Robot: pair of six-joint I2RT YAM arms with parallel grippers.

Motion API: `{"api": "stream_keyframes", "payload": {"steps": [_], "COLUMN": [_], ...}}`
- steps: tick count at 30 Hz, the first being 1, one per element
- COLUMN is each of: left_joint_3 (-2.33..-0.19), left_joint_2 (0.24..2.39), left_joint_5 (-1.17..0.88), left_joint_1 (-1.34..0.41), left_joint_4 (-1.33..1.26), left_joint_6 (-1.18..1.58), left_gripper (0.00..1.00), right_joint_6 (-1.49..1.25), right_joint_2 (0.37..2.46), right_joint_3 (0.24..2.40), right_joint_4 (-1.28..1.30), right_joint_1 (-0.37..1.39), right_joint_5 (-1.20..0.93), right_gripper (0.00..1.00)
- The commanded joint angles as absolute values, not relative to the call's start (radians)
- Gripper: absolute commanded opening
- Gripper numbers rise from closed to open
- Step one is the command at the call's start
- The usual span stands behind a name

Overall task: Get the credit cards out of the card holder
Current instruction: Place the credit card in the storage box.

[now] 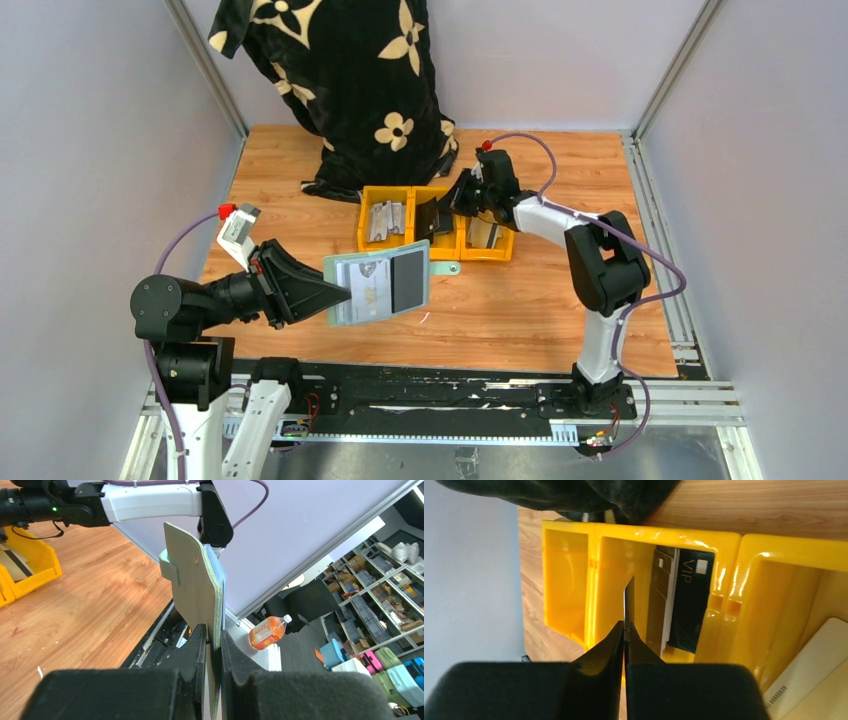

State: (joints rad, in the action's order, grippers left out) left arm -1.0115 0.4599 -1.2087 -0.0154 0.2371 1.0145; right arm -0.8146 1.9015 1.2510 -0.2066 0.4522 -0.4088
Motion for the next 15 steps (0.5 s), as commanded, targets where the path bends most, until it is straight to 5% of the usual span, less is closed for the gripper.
{"api": "stream_keyframes", "payload": {"steps": [1,10,15], "left_joint_3": [-1.016,-1.026,-1.03], "left_joint_2": [0.457,0.454,0.456], "left_joint_5": [-1.241,-1.237,-1.232], "left_joint_1": [-0.017,-0.017,-0.017], "left_joint_4": [0.211,0.219,0.218], "left_joint_6": [1.026,1.021,1.022], "left_gripper": [0.0,0.0,0.0], "right_joint_6": [-0.736,-0.66,-0.685], "right_joint_2": [1.913,1.75,1.515], "right_joint_3": [1.327,1.344,1.275], "right_joint_4": [-0.093,0.031,-0.041], "right_joint_1": [0.475,0.476,0.472], "right_joint_5": [-0.349,-0.258,-0.378], "right_gripper": [0.1,0.32,0.49]}}
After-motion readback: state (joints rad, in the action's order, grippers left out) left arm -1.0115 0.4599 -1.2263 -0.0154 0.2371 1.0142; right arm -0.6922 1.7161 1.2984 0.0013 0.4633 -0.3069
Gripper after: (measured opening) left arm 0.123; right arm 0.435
